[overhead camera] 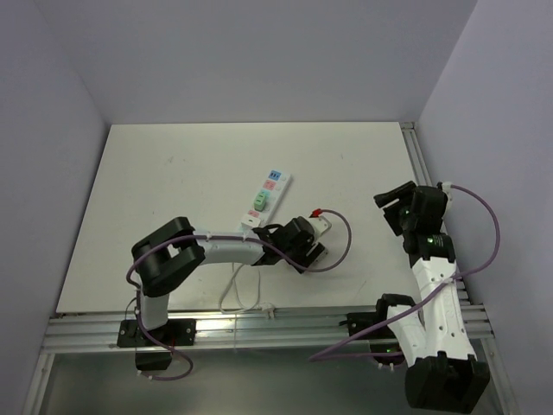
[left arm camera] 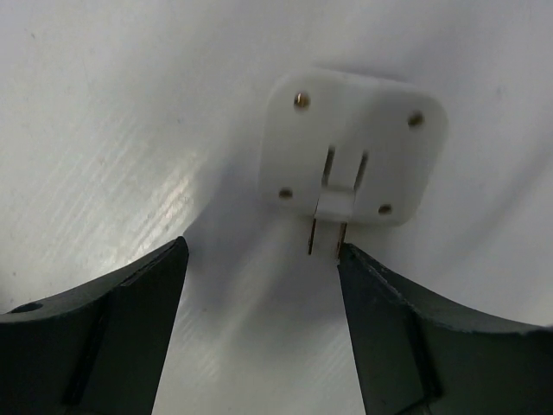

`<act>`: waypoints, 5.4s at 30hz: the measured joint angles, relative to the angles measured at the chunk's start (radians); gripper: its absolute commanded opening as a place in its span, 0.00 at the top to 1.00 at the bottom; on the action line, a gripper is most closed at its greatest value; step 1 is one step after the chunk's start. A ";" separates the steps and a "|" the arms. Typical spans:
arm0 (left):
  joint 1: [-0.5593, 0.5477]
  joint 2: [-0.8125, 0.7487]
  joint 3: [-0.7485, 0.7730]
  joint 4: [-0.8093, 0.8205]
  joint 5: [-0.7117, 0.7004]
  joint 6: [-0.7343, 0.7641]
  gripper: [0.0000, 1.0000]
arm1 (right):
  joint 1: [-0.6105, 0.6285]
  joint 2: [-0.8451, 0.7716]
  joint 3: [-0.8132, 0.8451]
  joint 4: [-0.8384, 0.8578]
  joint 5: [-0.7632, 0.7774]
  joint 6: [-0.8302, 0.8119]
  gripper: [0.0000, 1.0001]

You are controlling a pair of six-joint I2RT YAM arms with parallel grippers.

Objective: Insert the plug

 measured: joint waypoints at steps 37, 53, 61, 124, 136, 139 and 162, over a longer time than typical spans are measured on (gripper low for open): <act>0.174 -0.237 -0.371 0.364 0.386 -0.430 0.34 | 0.222 0.359 -0.235 0.203 -0.479 -0.299 0.50; 0.173 -0.038 -0.163 0.262 0.374 -0.442 0.66 | 0.323 0.447 -0.235 0.257 -0.463 -0.291 0.47; 0.145 -0.031 -0.153 0.247 0.335 -0.417 0.79 | 0.336 0.448 -0.235 0.257 -0.449 -0.288 0.50; 0.040 -0.081 -0.420 0.691 0.085 -0.202 1.00 | 0.332 0.626 -0.150 0.322 -0.607 -0.411 0.39; 0.027 -0.076 -0.427 0.716 0.072 -0.192 1.00 | 0.307 0.716 -0.170 0.439 -0.690 -0.377 0.58; 0.024 -0.076 -0.435 0.729 0.064 -0.191 1.00 | 0.301 0.732 -0.170 0.460 -0.721 -0.369 0.75; 0.267 -0.522 -0.438 0.381 0.237 -0.306 0.31 | 0.293 0.696 -0.182 0.499 -0.766 -0.351 1.00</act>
